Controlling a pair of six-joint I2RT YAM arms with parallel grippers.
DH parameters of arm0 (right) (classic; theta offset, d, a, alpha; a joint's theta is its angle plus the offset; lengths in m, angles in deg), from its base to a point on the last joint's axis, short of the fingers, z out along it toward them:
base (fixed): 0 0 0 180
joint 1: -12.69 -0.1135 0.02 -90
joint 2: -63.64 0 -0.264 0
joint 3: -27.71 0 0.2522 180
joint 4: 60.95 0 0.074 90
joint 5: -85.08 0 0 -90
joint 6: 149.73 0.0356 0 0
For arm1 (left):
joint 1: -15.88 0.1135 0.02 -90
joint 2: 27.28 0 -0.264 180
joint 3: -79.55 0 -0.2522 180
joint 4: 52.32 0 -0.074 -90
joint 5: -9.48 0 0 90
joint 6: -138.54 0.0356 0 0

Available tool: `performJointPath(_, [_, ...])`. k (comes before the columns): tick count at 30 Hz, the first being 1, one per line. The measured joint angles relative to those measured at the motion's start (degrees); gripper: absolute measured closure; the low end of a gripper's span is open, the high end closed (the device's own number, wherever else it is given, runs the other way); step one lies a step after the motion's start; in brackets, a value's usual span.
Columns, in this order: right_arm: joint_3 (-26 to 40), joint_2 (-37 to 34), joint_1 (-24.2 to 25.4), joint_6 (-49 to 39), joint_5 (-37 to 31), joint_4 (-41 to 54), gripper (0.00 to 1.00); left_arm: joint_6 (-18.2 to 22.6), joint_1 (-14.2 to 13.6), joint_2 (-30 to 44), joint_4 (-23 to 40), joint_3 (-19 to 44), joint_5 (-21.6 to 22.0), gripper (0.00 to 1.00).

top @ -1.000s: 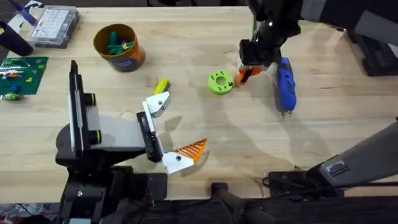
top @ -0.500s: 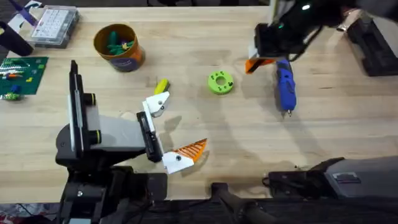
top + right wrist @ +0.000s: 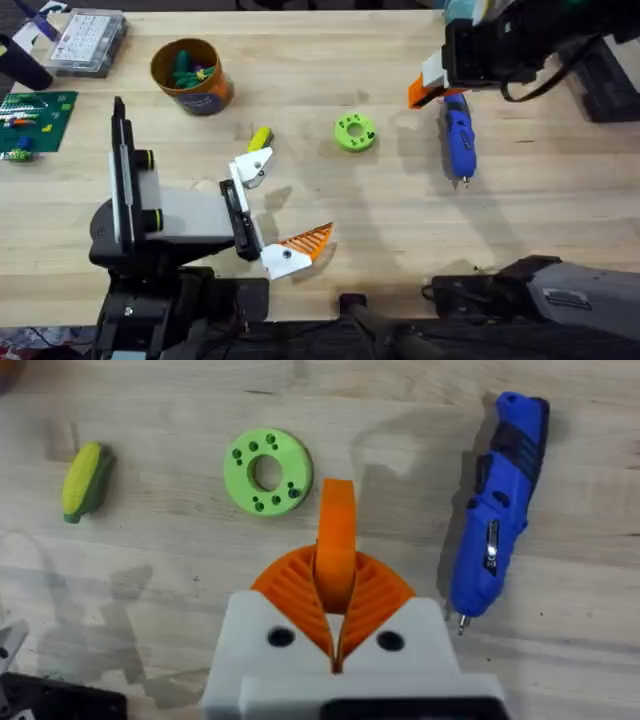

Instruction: Pick up the gripper from the table and insert it into the empty holder that is missing its gripper. Then pick up a screw, insert it into the mounting hole, and use the screwdriver to tighten it. Finally, clean up the table by picking up the vegetable and placing it into the bucket.

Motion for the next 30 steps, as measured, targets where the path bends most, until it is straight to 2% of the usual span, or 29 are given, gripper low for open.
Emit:
performJointPath(9, [0.2,0.4,0.0,0.0,0.0,-0.7,0.991,0.0,0.0,0.0,0.0,0.0,0.0,0.015])
performJointPath(16, [4.8,0.9,0.0,-0.5,0.0,-1.0,0.991,0.0,0.0,0.0,0.0,0.0,0.0,0.015])
performJointPath(21, [5.7,3.5,0.0,-1.6,0.0,-2.9,0.991,0.0,0.0,0.0,0.0,0.0,0.0,0.015])
performJointPath(27, [5.8,6.2,-0.1,-2.6,1.2,-10.8,0.991,0.0,0.0,0.0,0.0,0.0,0.0,0.015])
performJointPath(30, [4.4,8.2,-0.1,-3.4,4.3,-19.5,0.991,0.0,0.0,0.0,0.0,0.0,0.0,0.014])
